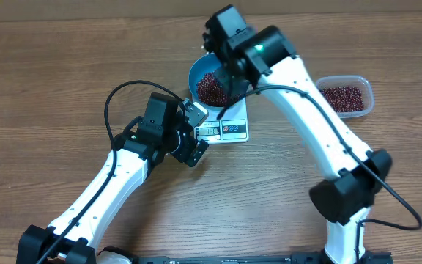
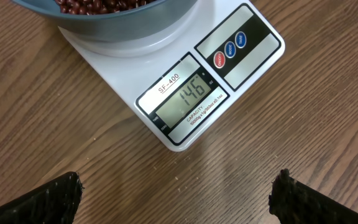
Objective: Scoop item into bowl and weigh 150g on scale
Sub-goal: 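Return the empty scoop right and dip it into the bean tub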
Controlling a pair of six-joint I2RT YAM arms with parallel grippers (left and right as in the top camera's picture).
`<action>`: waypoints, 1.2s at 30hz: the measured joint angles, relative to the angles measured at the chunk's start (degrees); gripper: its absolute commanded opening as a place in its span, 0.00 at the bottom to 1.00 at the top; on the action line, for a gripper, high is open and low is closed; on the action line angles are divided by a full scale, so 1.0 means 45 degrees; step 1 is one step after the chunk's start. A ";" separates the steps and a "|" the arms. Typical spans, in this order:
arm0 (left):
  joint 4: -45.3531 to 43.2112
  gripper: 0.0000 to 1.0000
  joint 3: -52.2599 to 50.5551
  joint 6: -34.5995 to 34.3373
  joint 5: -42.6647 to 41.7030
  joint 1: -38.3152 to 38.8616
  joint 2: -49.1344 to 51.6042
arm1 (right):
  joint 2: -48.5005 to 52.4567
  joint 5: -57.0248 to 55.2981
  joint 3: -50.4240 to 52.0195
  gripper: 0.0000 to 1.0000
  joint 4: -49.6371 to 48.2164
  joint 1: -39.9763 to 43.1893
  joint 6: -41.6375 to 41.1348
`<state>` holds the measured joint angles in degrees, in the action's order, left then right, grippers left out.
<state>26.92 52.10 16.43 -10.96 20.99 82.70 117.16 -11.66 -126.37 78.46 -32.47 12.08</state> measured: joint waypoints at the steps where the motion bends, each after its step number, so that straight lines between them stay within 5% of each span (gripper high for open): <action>1: 0.0000 0.99 0.0000 0.0000 0.0000 0.0000 0.0000 | -0.0257 0.0321 0.0000 0.04 0.0005 0.0146 0.0044; 9: 0.0005 1.00 0.0000 0.0000 0.0000 0.0000 0.0000 | -0.2443 0.3735 -0.0087 0.04 0.1375 0.3026 0.0772; 21: 0.0005 1.00 0.0000 0.0000 0.0000 0.0000 0.0000 | -0.2710 0.4405 0.1394 0.04 0.3813 0.9719 0.1166; 36: 0.0005 1.00 0.0000 0.0000 0.0000 0.0000 0.0000 | -0.0024 0.3891 0.3371 0.04 0.2093 1.0788 0.1598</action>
<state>26.94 52.10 16.43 -10.96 20.99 82.70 117.05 5.85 -111.20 87.88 16.08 19.27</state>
